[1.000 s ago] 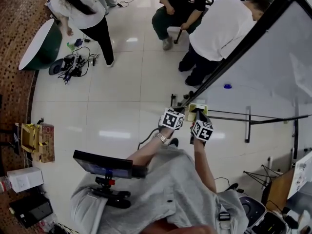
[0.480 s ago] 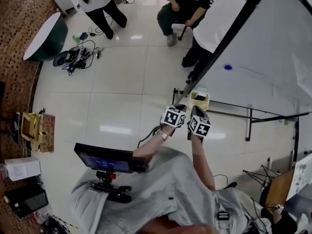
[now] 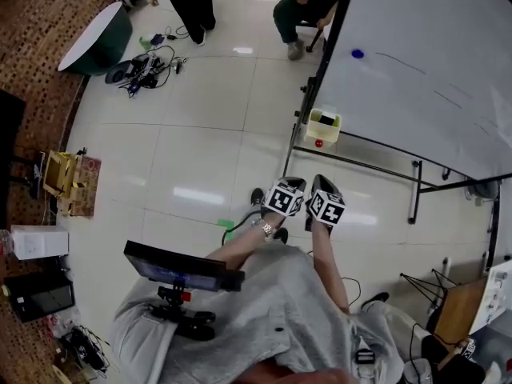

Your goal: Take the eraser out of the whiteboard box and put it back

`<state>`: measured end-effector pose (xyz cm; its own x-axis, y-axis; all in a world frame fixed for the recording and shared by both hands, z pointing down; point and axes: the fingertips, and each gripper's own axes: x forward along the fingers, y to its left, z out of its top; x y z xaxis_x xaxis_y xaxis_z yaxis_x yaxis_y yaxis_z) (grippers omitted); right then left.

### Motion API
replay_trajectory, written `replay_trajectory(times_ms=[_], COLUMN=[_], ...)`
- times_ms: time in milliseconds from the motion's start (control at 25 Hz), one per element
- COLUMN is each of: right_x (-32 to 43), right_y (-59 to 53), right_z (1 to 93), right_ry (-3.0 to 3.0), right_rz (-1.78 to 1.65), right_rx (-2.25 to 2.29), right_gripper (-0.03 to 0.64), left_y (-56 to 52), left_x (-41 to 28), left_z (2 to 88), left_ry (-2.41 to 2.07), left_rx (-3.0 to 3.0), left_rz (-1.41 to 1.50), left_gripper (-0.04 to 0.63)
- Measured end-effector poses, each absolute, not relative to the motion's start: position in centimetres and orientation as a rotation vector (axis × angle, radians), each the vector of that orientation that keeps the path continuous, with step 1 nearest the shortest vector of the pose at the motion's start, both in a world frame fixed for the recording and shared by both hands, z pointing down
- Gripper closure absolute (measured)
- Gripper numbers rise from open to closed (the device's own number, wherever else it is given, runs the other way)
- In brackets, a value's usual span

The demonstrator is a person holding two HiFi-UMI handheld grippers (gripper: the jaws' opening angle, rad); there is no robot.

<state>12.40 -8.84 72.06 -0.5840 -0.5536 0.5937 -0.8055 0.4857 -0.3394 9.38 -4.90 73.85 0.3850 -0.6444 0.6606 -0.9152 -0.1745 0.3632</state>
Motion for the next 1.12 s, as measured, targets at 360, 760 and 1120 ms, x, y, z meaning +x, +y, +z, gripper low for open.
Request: replay_trajectory(times_ms=[360, 760, 1120], right_x=[13.4, 10.3, 8.5], right_y=[-7.1, -5.4, -3.7], right_z=[69.7, 68.8, 69.5], right_ry=[-2.360, -2.406, -2.398], right_rz=[0.789, 0.747, 0.737], right_rx=[1.135, 1.064, 1.005], right_gripper=[0.614, 0.614, 0.614], left_y=[-3.8, -3.8, -3.0], left_x=[10.0, 6.9, 6.3], left_z=[70.2, 68.8, 68.9], left_ry=[-1.356, -1.406, -1.388], left_rx=[1.967, 1.950, 1.952], left_rz=[0.455, 0.373, 0.364], left_gripper=[0.591, 0.591, 0.591])
